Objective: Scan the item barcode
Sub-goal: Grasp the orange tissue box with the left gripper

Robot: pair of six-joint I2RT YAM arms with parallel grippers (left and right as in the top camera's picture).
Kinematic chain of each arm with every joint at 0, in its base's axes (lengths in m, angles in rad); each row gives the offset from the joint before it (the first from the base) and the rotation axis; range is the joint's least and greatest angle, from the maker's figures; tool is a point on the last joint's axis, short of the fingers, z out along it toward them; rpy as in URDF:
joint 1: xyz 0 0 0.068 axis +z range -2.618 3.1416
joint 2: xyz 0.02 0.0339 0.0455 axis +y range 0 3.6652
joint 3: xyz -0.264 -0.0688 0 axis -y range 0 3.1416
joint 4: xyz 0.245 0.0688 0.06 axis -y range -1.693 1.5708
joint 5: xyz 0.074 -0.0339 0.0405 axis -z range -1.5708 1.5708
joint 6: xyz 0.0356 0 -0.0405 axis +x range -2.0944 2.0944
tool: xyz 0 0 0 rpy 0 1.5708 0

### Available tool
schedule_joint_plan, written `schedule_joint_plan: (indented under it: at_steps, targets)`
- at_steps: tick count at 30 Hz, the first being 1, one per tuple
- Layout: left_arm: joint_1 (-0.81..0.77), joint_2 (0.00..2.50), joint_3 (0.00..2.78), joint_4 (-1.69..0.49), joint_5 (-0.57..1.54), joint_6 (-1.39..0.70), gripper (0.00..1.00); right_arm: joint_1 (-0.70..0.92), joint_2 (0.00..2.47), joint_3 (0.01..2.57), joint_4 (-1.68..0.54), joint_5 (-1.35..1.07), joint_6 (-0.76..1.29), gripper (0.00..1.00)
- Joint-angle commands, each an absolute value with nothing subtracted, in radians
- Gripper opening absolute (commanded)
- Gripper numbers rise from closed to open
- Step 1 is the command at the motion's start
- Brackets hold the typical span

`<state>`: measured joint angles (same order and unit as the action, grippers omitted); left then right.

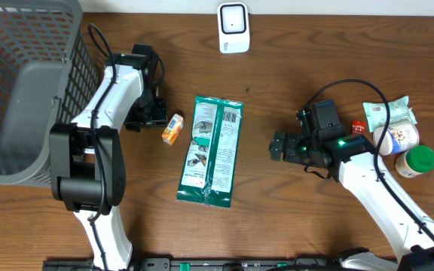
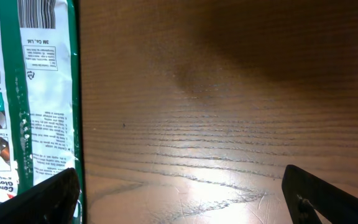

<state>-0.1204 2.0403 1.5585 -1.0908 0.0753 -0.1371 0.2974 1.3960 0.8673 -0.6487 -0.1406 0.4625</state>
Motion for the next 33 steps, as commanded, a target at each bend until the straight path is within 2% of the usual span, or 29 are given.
schedule_joint_plan:
  at_steps: [1,17,22,28,33]
  targets:
    - [-0.127,2.043,1.555,-1.095,0.160,-0.138,0.50,0.303,1.399,0.860,-0.646,-0.131,0.447,0.99]
    - [-0.157,2.042,1.555,-1.084,0.224,-0.090,0.49,0.303,1.399,0.860,-0.646,-0.131,0.447,0.99]
    - [-0.142,2.042,1.555,-1.096,0.224,-0.090,0.58,0.303,1.399,0.860,-0.646,-0.131,0.447,0.99]
    - [-0.126,2.042,1.555,-1.137,0.231,-0.073,0.60,0.303,1.399,0.860,-0.646,-0.131,0.448,0.99]
    - [-0.122,2.043,1.533,-1.122,0.389,0.062,0.60,0.303,1.399,0.860,-0.645,-0.131,0.447,0.99]
